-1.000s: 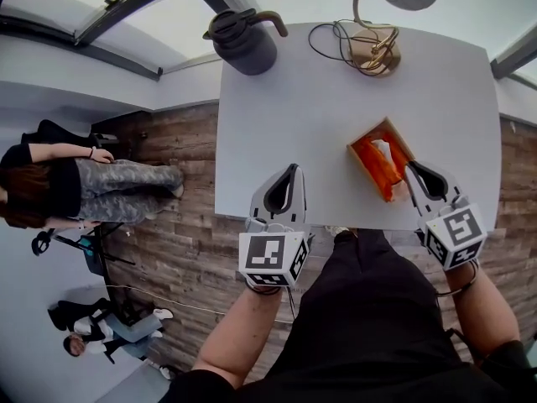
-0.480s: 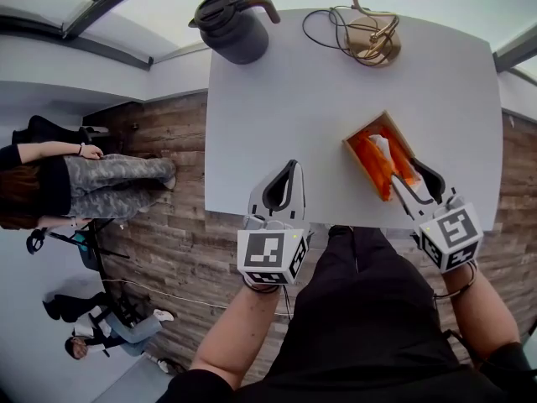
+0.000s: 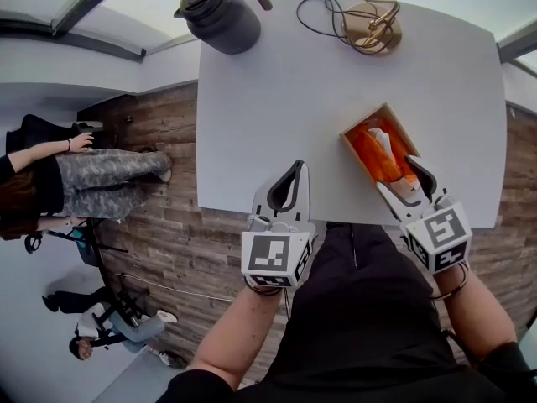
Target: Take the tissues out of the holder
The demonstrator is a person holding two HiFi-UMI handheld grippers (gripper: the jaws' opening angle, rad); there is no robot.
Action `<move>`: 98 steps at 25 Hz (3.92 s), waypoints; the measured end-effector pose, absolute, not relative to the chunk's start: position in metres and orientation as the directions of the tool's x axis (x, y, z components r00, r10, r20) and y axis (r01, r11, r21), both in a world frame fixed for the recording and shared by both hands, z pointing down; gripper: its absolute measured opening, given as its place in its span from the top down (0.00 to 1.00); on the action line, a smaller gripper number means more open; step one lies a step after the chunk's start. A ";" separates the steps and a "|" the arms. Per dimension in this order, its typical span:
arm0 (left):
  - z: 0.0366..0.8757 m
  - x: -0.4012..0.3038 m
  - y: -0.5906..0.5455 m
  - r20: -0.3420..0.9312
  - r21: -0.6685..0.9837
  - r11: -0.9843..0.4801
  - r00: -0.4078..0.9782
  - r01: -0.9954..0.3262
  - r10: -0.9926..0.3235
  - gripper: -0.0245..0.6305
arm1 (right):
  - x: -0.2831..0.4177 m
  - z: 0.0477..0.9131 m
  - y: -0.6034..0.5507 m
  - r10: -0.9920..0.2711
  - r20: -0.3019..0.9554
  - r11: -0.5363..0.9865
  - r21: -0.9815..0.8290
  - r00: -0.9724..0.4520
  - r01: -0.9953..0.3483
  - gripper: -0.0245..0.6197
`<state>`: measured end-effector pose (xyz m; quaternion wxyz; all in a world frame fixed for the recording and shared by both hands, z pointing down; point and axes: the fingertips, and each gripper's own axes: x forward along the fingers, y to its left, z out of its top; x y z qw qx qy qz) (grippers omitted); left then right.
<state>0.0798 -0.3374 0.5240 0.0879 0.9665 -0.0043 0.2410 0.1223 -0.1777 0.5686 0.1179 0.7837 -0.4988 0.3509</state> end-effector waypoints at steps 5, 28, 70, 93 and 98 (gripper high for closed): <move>0.537 0.071 -0.342 0.496 0.166 -0.984 0.868 -0.061 0.030 0.96 | 0.124 0.583 -0.176 -0.660 0.699 -0.498 -0.134 0.274 -0.857 0.55; 0.544 0.068 -0.342 0.498 0.174 -0.984 0.865 -0.036 0.057 0.96 | 0.127 0.604 -0.177 -0.571 0.778 -0.471 -0.047 0.264 -0.881 0.88; 0.420 0.065 -0.340 0.335 0.078 -0.996 0.942 -0.031 -0.003 0.96 | 0.148 0.484 -0.177 -0.654 0.641 -0.499 0.032 0.401 -0.866 0.93; 0.352 0.063 -0.352 0.227 0.017 -0.996 0.970 -0.092 -0.086 0.96 | 0.164 0.408 -0.164 -0.707 0.523 -0.511 0.090 0.477 -0.855 0.93; 0.331 0.065 -0.358 0.190 0.001 -0.994 0.976 -0.107 -0.104 0.96 | 0.173 0.389 -0.164 -0.717 0.487 -0.521 0.101 0.499 -0.847 0.93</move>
